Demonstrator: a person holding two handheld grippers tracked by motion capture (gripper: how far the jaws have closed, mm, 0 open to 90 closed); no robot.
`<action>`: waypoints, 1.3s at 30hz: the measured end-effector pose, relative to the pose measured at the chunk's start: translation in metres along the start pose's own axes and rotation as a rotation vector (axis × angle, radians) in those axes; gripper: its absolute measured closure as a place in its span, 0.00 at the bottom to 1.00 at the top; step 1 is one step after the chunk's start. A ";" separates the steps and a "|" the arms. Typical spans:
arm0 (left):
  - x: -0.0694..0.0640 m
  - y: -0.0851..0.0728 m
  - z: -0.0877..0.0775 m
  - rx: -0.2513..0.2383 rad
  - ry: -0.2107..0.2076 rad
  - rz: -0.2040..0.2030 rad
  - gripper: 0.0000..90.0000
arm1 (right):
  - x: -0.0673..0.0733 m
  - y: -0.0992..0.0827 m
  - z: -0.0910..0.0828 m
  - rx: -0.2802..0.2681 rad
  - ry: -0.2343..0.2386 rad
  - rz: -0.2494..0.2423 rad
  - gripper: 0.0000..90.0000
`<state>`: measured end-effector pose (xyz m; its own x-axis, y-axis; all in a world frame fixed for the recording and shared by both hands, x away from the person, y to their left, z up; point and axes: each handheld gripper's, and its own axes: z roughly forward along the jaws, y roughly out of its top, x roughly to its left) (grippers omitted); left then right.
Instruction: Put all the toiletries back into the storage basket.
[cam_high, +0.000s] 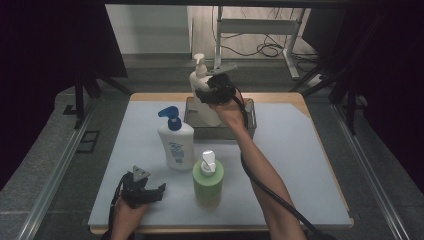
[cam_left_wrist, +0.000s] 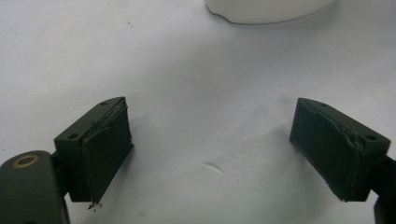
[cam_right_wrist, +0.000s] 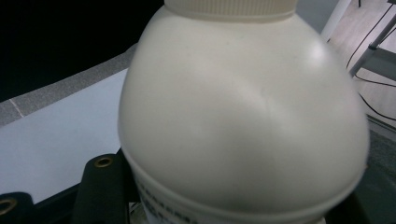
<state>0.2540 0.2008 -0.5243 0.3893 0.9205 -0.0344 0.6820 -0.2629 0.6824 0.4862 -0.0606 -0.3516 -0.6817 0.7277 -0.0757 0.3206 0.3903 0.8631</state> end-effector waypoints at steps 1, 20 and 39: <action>0.000 0.000 0.000 0.000 0.000 0.000 0.14 | 0.000 0.000 0.000 0.000 0.000 0.000 0.43; 0.000 0.000 0.000 -0.002 0.000 -0.003 0.14 | 0.004 -0.018 0.026 0.038 -0.013 0.013 0.43; 0.000 0.000 0.000 -0.002 0.001 -0.002 0.14 | 0.008 -0.033 0.029 0.104 -0.013 0.033 0.43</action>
<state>0.2540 0.2005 -0.5245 0.3875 0.9212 -0.0353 0.6816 -0.2605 0.6838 0.4897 -0.0514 -0.3951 -0.6614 0.7480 -0.0551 0.4100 0.4221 0.8085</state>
